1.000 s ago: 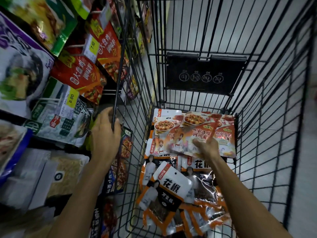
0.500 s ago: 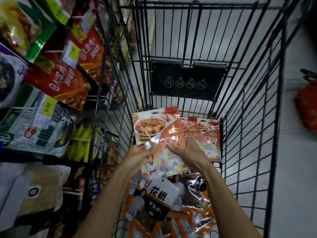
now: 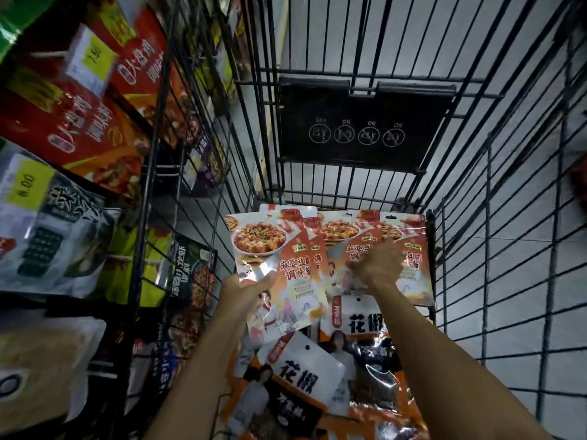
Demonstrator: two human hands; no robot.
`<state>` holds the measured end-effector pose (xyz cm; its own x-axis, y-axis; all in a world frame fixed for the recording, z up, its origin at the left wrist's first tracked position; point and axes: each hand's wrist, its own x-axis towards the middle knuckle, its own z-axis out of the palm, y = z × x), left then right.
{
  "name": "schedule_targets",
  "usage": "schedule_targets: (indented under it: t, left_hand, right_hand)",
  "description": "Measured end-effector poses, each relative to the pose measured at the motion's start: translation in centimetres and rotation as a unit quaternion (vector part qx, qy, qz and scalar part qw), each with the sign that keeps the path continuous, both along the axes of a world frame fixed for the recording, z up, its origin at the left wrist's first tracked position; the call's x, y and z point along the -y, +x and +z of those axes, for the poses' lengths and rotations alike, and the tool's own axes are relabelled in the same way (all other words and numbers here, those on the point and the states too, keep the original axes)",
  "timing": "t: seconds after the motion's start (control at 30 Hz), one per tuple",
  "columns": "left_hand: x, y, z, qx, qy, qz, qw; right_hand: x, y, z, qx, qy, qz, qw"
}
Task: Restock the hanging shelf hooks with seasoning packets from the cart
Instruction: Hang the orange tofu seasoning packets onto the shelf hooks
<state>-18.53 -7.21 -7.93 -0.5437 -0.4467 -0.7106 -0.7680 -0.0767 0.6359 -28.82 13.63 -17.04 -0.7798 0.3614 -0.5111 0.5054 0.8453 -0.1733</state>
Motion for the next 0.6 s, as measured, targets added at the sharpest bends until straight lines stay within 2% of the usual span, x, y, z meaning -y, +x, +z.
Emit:
schedule_targets:
  t: [0.07,0.13,0.27,0.47,0.6]
  left_hand:
    - [0.2,0.2,0.1,0.003,0.0,0.006,1.0]
    - [0.4,0.3,0.1,0.006,0.003,0.013,1.0]
    - [0.7,0.3,0.3,0.01,0.0,0.019,1.0]
    - [0.8,0.5,0.5,0.001,0.001,0.034,0.999]
    - [0.6,0.8,1.0,0.005,-0.004,0.04,0.999]
  right_hand:
    - [0.1,-0.2,-0.2,0.026,-0.03,-0.012,0.999]
    - [-0.1,-0.4,-0.1,0.017,-0.107,-0.055,0.993]
    - [-0.8,-1.0,0.6,-0.006,-0.237,-0.17,0.957]
    - [-0.3,-0.8,1.4,-0.011,-0.265,-0.127,0.956]
    - [-1.0,-0.1,1.8,0.012,-0.316,-0.178,0.932]
